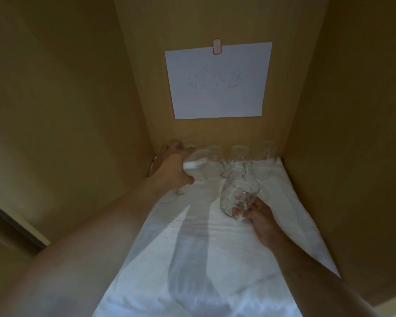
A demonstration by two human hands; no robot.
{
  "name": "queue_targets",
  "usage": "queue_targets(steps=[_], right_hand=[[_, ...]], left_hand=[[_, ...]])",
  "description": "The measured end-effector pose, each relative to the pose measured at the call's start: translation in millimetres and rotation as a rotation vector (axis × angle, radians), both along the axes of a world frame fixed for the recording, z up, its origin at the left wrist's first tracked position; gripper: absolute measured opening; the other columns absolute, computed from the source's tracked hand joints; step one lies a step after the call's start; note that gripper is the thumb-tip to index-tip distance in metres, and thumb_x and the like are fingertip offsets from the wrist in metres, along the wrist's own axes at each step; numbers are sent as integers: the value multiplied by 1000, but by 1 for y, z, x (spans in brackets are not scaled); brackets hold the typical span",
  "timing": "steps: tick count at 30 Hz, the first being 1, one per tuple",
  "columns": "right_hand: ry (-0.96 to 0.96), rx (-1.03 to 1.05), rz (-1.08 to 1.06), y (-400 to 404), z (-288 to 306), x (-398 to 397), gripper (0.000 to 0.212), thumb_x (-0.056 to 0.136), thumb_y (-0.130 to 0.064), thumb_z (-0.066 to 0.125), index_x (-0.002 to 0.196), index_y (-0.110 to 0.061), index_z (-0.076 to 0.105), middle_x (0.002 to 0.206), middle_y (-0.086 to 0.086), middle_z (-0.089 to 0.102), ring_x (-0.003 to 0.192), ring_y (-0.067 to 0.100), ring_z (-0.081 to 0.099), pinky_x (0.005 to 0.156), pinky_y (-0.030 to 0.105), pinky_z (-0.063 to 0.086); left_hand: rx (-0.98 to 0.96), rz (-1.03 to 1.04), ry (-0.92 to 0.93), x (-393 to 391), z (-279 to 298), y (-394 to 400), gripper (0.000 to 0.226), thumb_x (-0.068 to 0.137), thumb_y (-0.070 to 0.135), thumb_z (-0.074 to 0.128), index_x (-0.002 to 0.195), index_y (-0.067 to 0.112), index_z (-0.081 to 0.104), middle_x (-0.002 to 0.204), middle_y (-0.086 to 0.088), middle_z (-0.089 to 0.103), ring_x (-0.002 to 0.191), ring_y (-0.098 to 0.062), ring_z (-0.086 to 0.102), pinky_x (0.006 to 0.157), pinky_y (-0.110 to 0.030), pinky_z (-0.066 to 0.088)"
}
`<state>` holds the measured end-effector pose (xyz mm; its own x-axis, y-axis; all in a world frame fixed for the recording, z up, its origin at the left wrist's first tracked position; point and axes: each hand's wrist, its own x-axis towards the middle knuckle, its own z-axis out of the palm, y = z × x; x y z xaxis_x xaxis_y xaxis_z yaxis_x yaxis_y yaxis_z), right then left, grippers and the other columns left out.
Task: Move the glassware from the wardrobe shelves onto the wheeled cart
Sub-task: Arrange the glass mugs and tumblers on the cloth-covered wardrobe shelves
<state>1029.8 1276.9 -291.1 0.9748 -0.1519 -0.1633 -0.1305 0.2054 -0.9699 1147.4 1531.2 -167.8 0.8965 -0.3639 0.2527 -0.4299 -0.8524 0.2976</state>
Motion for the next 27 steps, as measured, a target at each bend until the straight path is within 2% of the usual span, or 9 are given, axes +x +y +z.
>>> queue_targets(steps=[3, 6, 9, 12, 15, 19, 23, 25, 27], right_hand=[[14, 7, -6, 1, 2, 0, 87, 36, -28, 96, 119, -20, 71, 114, 0, 76, 111, 20, 70, 96, 36, 54], [1, 0, -9, 3, 1, 0, 102, 25, -38, 96, 121, -18, 69, 112, 2, 76, 107, 20, 71, 82, 27, 52], [-14, 4, 2, 2, 1, 0, 92, 34, -28, 95, 122, -16, 69, 113, 3, 76, 109, 22, 71, 87, 30, 54], [-22, 21, 3, 1, 0, -1, 82, 45, -10, 94, 123, -14, 69, 115, 2, 76, 110, 19, 70, 95, 35, 54], [-21, 17, 3, -1, -3, 0, 74, 53, -5, 93, 122, -16, 69, 115, 0, 76, 109, 14, 71, 87, 24, 56], [-20, 5, 4, -1, -3, 0, 75, 53, -10, 94, 122, -18, 68, 116, -1, 75, 109, 12, 70, 87, 22, 55], [-4, -30, 12, 0, -1, 0, 72, 54, -9, 92, 121, -18, 70, 115, -1, 76, 111, 13, 70, 94, 28, 53], [13, -45, 4, 2, 2, 0, 77, 49, -16, 94, 122, -19, 69, 115, -3, 76, 111, 12, 69, 96, 29, 51], [31, -63, 8, 4, 5, -1, 84, 44, -21, 95, 123, -19, 69, 115, -3, 75, 111, 13, 69, 98, 30, 52]], left_hand=[[417, -80, -90, 10, 12, -12, 97, 60, 31, 86, 148, 33, 45, 130, 1, 43, 110, -27, 39, 79, -42, 54], [613, -135, -132, 9, 18, -27, 89, 68, 20, 80, 147, 27, 39, 128, 2, 54, 115, -28, 46, 73, -38, 41], [763, -180, -189, 7, 14, -45, 70, 76, 8, 71, 139, 21, 43, 120, 0, 59, 117, -27, 48, 87, -47, 44], [820, -205, -188, 13, 4, -56, 59, 83, 6, 67, 138, 19, 49, 134, -8, 51, 126, -31, 43, 99, -51, 42], [884, -207, -201, 19, -11, -58, 53, 88, 10, 64, 139, 23, 56, 148, -13, 36, 134, -35, 36, 107, -49, 38], [768, -158, -81, 28, -20, -53, 58, 88, 6, 61, 143, 25, 54, 149, -8, 37, 140, -32, 29, 119, -54, 23], [597, -162, 43, 30, -24, -45, 85, 84, 0, 66, 157, 25, 29, 164, -3, 20, 155, -28, 2, 120, -67, 6], [433, -145, 83, 32, -28, -41, 100, 80, 5, 73, 160, 25, 17, 168, -3, 7, 155, -27, -5, 122, -63, 3], [268, -71, 88, 32, -34, -35, 103, 80, 17, 79, 160, 22, 15, 167, -8, 7, 154, -30, 2, 124, -54, 10]])
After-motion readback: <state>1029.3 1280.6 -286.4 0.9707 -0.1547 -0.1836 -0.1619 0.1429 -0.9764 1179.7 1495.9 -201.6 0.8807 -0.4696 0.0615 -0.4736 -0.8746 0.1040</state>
